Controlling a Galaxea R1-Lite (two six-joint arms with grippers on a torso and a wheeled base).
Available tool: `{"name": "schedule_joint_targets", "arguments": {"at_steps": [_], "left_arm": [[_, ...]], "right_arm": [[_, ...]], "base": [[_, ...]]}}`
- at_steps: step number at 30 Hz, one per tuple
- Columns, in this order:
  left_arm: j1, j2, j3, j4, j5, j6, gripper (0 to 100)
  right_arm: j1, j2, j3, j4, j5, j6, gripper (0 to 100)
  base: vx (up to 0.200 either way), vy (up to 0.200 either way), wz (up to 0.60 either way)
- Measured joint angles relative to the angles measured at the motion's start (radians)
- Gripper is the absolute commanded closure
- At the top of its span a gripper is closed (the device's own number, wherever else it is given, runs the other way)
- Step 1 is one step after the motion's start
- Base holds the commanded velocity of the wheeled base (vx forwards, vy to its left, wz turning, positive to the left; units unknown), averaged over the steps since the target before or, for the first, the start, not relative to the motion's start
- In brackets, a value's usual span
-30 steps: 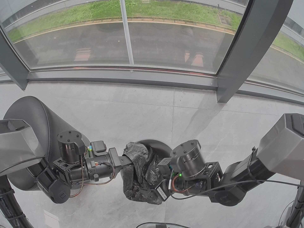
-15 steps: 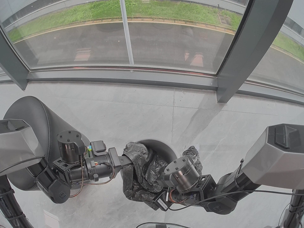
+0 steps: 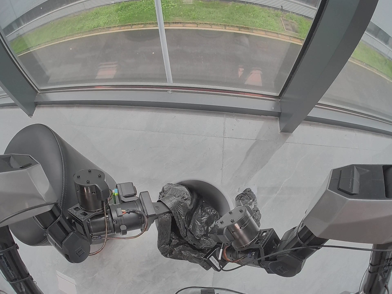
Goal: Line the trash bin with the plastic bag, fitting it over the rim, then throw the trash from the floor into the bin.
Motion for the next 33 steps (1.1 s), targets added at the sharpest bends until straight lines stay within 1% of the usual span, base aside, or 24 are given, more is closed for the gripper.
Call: {"name": "schedule_joint_targets", "arguments": {"at_steps": [3, 7, 11, 12, 18, 24, 30, 33], "left_arm": [[0.0, 0.0, 0.0, -0.001, 0.0, 0.0, 100], [0.0, 0.002, 0.0, -0.001, 0.0, 0.0, 100], [-0.001, 0.002, 0.001, -0.001, 0.0, 0.0, 100], [-0.002, 0.002, 0.001, -0.001, 0.0, 0.0, 100], [-0.003, 0.003, 0.003, -0.003, 0.0, 0.001, 100], [-0.004, 0.001, 0.004, -0.003, 0.002, 0.001, 100], [-0.004, 0.002, 0.005, -0.003, 0.003, 0.004, 100], [-0.006, 0.003, 0.005, -0.003, 0.005, 0.008, 100]], "right_arm": [[-0.005, 0.0, 0.013, -0.015, -0.014, 0.0, 0], [-0.014, -0.001, 0.027, -0.056, -0.017, -0.005, 0], [-0.021, 0.0, 0.036, -0.063, -0.019, -0.005, 0], [-0.022, 0.0, 0.036, -0.064, -0.019, -0.005, 100], [-0.034, 0.0, 0.036, -0.071, -0.018, -0.006, 100], [-0.056, 0.0, 0.036, -0.125, -0.018, -0.008, 100], [-0.075, -0.001, 0.042, -0.133, -0.017, -0.008, 100], [-0.087, -0.004, 0.042, -0.167, -0.018, -0.009, 100]], "base": [[0.0, 0.0, 0.0], [0.0, 0.0, 0.0], [0.0, 0.0, 0.0], [0.0, 0.0, 0.0], [0.0, 0.0, 0.0], [0.0, 0.0, 0.0], [0.0, 0.0, 0.0], [0.0, 0.0, 0.0]]}}
